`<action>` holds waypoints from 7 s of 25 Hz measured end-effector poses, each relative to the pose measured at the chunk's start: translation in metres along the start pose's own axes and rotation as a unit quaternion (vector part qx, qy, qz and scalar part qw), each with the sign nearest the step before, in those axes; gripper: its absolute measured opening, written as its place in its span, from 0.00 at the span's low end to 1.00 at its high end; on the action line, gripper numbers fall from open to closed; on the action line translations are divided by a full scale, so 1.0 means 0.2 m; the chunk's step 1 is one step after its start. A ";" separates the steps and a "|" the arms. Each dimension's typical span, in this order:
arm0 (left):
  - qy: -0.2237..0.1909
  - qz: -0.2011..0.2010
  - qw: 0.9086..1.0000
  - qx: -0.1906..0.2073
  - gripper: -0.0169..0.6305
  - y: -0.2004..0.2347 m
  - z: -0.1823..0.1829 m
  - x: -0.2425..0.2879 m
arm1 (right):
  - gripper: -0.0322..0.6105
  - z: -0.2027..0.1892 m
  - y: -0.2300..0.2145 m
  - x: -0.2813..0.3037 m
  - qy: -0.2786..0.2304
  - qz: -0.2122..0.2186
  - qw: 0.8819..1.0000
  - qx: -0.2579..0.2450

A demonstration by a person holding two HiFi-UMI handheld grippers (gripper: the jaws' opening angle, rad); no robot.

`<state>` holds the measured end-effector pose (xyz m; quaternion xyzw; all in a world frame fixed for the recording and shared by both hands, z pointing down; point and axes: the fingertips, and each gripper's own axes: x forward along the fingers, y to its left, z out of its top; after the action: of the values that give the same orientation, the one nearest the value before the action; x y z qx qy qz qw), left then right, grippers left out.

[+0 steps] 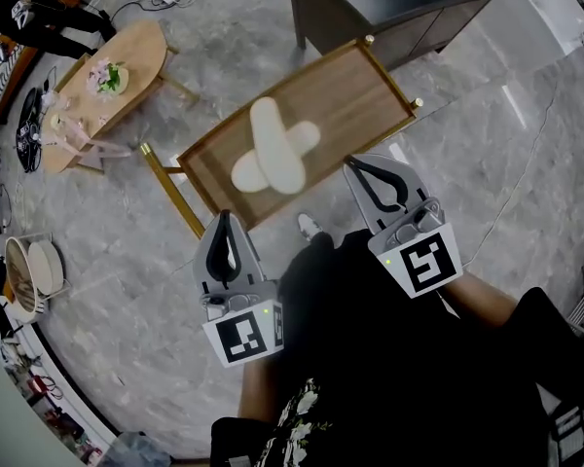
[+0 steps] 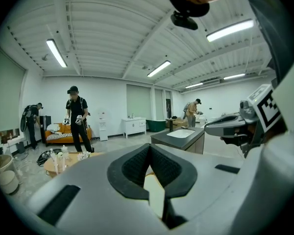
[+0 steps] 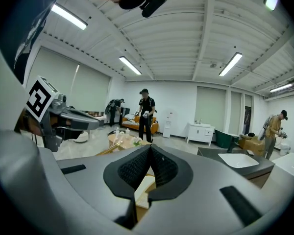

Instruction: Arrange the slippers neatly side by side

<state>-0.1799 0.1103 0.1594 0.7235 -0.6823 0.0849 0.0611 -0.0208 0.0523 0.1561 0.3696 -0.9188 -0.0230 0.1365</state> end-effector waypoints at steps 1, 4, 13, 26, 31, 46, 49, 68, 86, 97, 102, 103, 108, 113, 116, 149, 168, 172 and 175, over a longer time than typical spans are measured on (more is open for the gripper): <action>0.003 -0.003 1.000 -0.001 0.01 0.01 -0.01 0.02 | 0.04 -0.01 0.00 0.02 0.002 -0.003 1.000 0.001; 0.005 -0.012 1.000 0.002 0.01 0.03 -0.01 0.06 | 0.04 -0.02 -0.02 0.05 0.005 -0.012 1.000 0.005; 0.003 -0.040 0.999 0.020 0.01 0.09 0.04 0.16 | 0.04 0.03 -0.05 0.16 -0.003 -0.033 0.999 0.009; 0.033 -0.051 0.998 0.014 0.01 0.12 -0.03 0.25 | 0.04 -0.04 -0.05 0.26 0.022 -0.002 0.998 -0.051; 0.060 -0.039 0.997 0.003 0.01 0.09 -0.11 0.29 | 0.04 -0.15 -0.05 0.31 0.040 0.045 0.992 -0.107; 0.140 0.009 0.990 -0.034 0.01 0.03 -0.47 0.44 | 0.04 -0.61 -0.03 0.53 0.072 0.201 0.955 -0.204; 0.152 0.016 0.988 -0.035 0.01 0.02 -0.55 0.47 | 0.04 -0.71 -0.02 0.56 0.080 0.227 0.948 -0.207; 0.200 0.042 0.977 -0.068 0.01 0.02 -0.94 0.60 | 0.20 -1.25 0.11 0.76 0.108 0.363 0.878 -0.292; 0.218 0.049 0.971 -0.088 0.01 0.01 -1.05 0.59 | 0.21 -1.38 0.27 0.88 -0.006 0.432 0.725 -0.535; 0.224 0.052 0.969 -0.091 0.01 0.01 -1.09 0.55 | 0.16 -1.38 0.35 0.86 -0.087 0.463 0.650 -0.597; 0.223 0.054 0.969 -0.089 0.01 0.01 -1.08 0.54 | 0.13 -1.30 0.37 0.87 -0.101 0.446 0.673 -0.582; 0.223 0.055 0.969 -0.089 0.01 0.01 -1.07 0.53 | 0.12 -1.29 0.37 0.87 -0.100 0.444 0.675 -0.580; 0.203 0.061 0.973 -0.085 0.01 0.02 -1.00 0.53 | 0.10 -1.21 0.35 0.86 -0.103 0.429 0.690 -0.574; 0.210 0.077 0.972 -0.075 0.01 0.05 -0.95 0.49 | 0.09 -1.14 0.32 0.85 -0.099 0.415 0.703 -0.569; 0.197 0.075 0.975 -0.071 0.01 0.04 -0.91 0.49 | 0.09 -1.11 0.30 0.83 -0.095 0.412 0.708 -0.565; 0.148 0.079 0.985 -0.045 0.01 -0.09 -0.72 0.76 | 0.09 -0.86 -0.32 0.78 0.034 0.284 0.895 -0.342; 0.153 0.061 0.985 -0.046 0.01 -0.19 -0.74 0.77 | 0.09 -0.81 -0.45 0.74 0.094 0.281 0.947 -0.122; 0.165 0.060 0.983 -0.048 0.01 -0.20 -0.77 0.76 | 0.09 -0.82 -0.48 0.75 0.117 0.272 0.954 -0.043; 0.162 0.059 0.984 -0.048 0.01 -0.20 -0.77 0.77 | 0.09 -0.84 -0.50 0.76 0.132 0.273 0.953 -0.003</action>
<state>-0.1370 -0.0059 0.3423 0.6552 -0.7081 0.1714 0.1999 -0.0126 -0.1144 0.3381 0.1040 -0.9583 0.0617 0.2589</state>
